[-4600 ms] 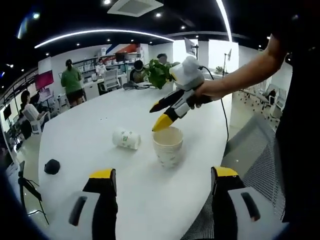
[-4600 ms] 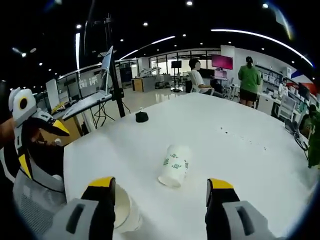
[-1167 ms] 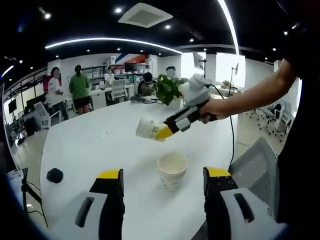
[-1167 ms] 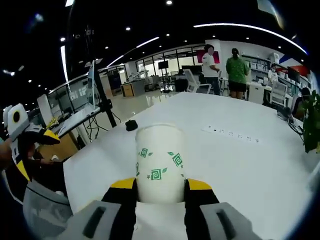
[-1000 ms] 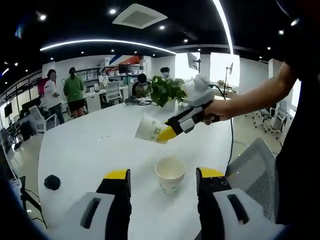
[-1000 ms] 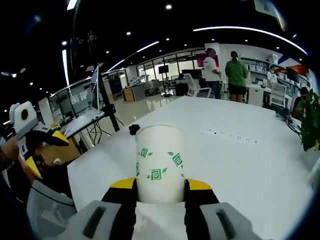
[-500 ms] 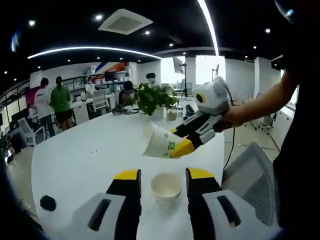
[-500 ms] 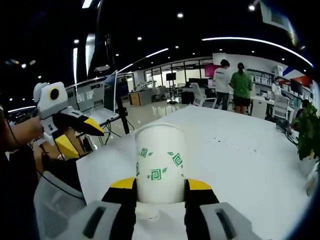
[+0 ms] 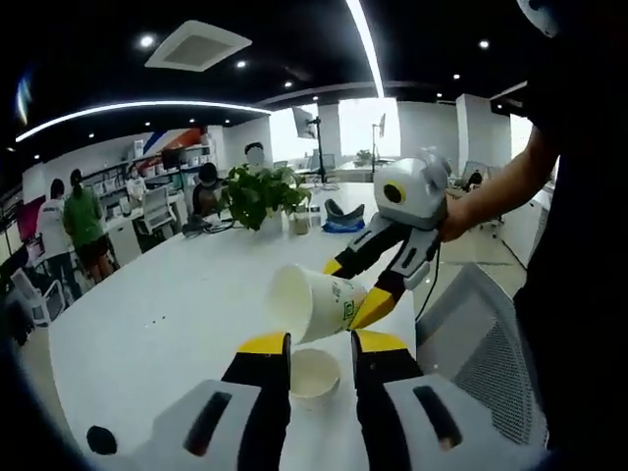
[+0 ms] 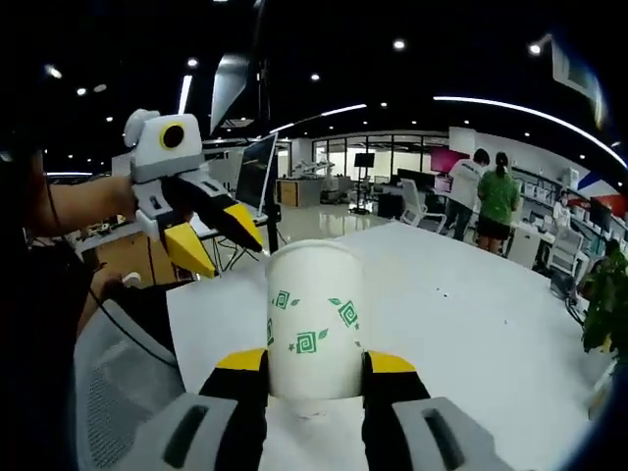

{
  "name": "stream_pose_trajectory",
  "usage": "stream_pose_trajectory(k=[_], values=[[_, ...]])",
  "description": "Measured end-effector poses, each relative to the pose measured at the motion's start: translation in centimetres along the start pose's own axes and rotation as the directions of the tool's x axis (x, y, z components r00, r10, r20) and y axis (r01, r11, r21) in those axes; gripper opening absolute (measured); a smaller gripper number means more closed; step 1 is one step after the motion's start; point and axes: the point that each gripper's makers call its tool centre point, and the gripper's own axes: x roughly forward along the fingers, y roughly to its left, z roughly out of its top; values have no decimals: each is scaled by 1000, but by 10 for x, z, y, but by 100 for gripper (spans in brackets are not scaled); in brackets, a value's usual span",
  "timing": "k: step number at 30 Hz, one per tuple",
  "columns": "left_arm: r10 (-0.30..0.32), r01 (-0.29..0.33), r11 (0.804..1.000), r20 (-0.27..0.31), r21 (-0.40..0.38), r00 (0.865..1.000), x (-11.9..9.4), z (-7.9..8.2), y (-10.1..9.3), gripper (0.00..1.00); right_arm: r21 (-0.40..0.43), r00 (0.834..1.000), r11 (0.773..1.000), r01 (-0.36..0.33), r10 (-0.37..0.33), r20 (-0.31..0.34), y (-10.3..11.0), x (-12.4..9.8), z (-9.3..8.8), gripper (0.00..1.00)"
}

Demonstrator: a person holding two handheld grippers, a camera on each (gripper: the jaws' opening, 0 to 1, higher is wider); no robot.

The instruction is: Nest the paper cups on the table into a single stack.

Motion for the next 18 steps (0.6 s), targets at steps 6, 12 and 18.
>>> stream_pose_trajectory(k=[6, 12, 18], values=[[-49, 50, 998, -18, 36, 999, 5, 2, -8, 21, -79, 1000, 997, -24, 24, -2, 14, -1, 0, 35], [-117, 119, 991, -48, 53, 992, 6, -1, -17, 16, -160, 999, 986, -37, 37, -3, 25, -1, 1, 35], [-174, 180, 980, -83, 82, 981, 9, -7, -29, 9, -230, 999, 972, -44, 44, -8, 35, 2, -1, 35]])
